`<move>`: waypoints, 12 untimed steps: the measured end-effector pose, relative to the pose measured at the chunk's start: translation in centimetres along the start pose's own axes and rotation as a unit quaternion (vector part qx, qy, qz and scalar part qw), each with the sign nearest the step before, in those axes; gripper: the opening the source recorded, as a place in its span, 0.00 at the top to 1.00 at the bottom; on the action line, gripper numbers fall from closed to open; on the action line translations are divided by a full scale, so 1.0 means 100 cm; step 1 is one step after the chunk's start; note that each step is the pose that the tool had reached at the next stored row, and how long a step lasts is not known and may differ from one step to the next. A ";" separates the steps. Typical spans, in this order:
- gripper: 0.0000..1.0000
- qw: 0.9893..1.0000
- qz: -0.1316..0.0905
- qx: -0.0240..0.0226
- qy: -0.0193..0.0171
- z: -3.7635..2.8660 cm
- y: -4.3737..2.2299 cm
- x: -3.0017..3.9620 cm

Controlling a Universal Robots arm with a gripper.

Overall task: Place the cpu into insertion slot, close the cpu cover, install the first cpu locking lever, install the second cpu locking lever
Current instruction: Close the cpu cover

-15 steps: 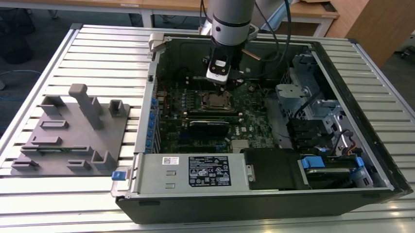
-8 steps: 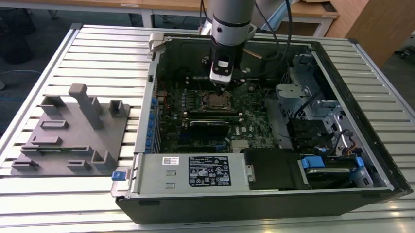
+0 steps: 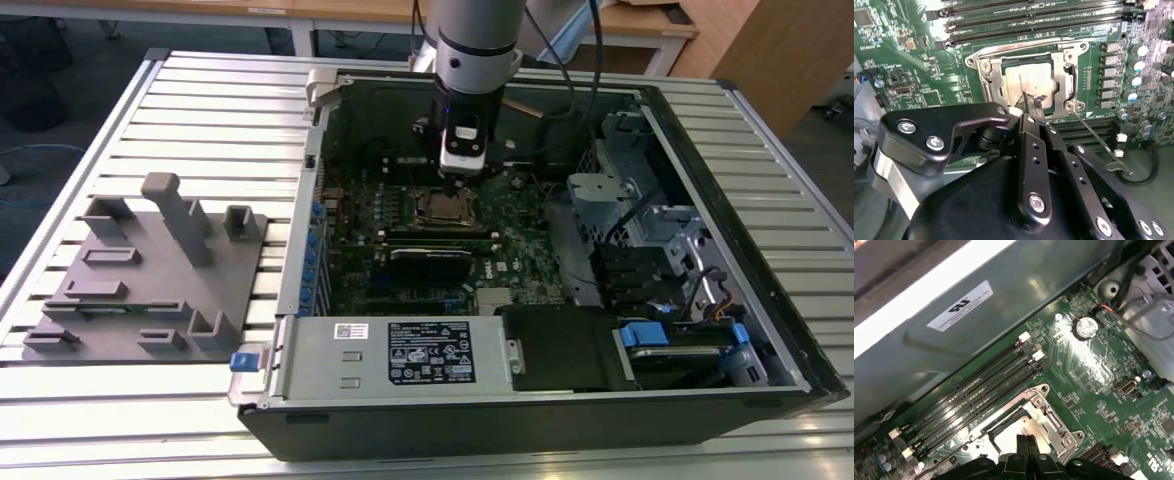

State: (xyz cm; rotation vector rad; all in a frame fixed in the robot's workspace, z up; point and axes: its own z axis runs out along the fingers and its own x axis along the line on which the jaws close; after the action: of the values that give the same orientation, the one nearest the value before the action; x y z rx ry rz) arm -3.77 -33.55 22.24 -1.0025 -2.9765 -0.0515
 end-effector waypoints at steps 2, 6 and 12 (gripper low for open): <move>0.90 1.000 -0.005 0.000 0.000 0.0000 0.0000 0.0000; 0.90 1.000 -0.005 0.000 0.000 0.0000 0.0000 0.0000; 0.90 1.000 -0.009 0.000 0.000 0.0000 0.0000 0.0000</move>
State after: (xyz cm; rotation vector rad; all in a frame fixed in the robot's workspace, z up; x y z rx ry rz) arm -3.78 -33.55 22.24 -0.9762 -2.9849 -0.0516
